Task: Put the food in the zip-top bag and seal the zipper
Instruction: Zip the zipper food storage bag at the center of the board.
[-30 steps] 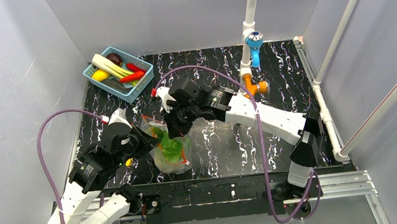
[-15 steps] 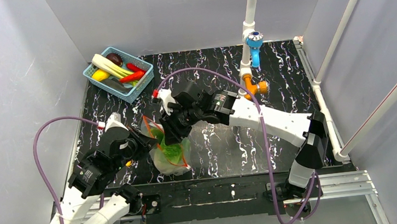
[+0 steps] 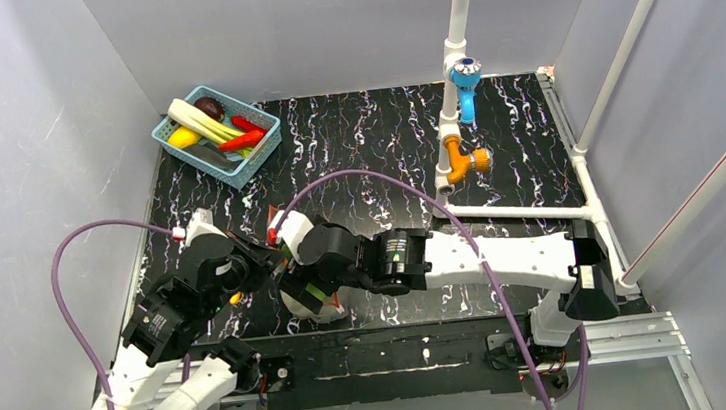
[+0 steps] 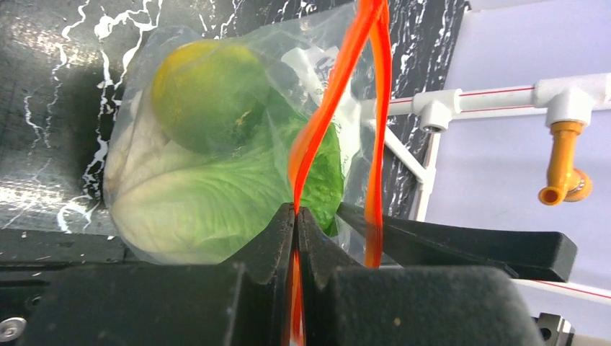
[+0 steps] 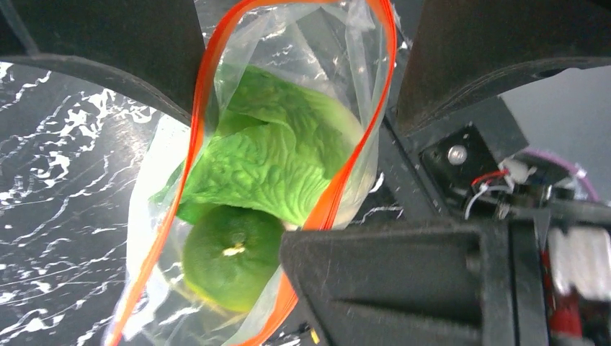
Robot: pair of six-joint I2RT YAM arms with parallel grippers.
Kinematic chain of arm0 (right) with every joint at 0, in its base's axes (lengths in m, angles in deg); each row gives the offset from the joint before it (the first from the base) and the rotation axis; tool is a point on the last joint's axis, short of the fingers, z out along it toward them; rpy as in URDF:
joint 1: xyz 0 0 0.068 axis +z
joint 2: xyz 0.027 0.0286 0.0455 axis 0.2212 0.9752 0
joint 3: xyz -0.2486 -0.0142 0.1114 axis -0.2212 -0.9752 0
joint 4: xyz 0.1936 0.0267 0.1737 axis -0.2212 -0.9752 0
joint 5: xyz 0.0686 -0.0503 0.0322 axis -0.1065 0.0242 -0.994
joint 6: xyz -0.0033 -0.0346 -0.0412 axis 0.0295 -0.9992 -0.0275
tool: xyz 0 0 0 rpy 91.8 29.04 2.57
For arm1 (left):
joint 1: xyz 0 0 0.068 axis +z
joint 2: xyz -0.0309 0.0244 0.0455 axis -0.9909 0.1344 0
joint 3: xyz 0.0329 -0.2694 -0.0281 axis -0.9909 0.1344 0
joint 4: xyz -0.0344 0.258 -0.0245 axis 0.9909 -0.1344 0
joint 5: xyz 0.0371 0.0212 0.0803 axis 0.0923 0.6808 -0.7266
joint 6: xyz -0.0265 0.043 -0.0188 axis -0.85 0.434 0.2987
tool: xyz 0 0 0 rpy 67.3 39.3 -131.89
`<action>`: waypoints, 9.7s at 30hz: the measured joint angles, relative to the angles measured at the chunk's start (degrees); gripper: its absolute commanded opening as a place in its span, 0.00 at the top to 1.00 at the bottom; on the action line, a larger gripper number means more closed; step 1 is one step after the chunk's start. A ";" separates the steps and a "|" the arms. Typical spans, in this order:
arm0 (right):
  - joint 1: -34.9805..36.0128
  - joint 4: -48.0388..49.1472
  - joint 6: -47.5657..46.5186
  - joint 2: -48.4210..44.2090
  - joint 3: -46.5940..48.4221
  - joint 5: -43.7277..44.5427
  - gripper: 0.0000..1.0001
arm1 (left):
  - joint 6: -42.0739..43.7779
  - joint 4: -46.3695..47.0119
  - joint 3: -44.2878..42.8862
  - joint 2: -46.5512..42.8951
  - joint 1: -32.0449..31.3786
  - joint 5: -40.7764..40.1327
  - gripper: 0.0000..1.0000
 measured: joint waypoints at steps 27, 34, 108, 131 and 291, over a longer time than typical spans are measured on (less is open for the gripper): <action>3.02 18.73 -7.82 1.29 -10.25 12.63 0.99 | -2.32 -1.16 2.78 -5.70 0.00 0.37 0.36; -0.83 19.71 -10.69 -2.69 -14.19 4.31 0.99 | 6.01 -4.31 -1.57 -8.70 0.02 -0.59 0.17; -19.23 2.21 -24.74 -14.32 -17.11 -42.23 0.99 | 91.36 20.00 4.33 8.39 0.22 43.65 0.18; -19.17 1.66 -29.35 -18.95 -17.70 -40.15 0.99 | 82.05 30.47 10.99 2.75 0.22 45.88 0.22; -36.89 47.43 3.45 -29.79 -46.73 -63.34 0.64 | 69.66 46.56 13.97 9.46 -4.59 44.39 1.00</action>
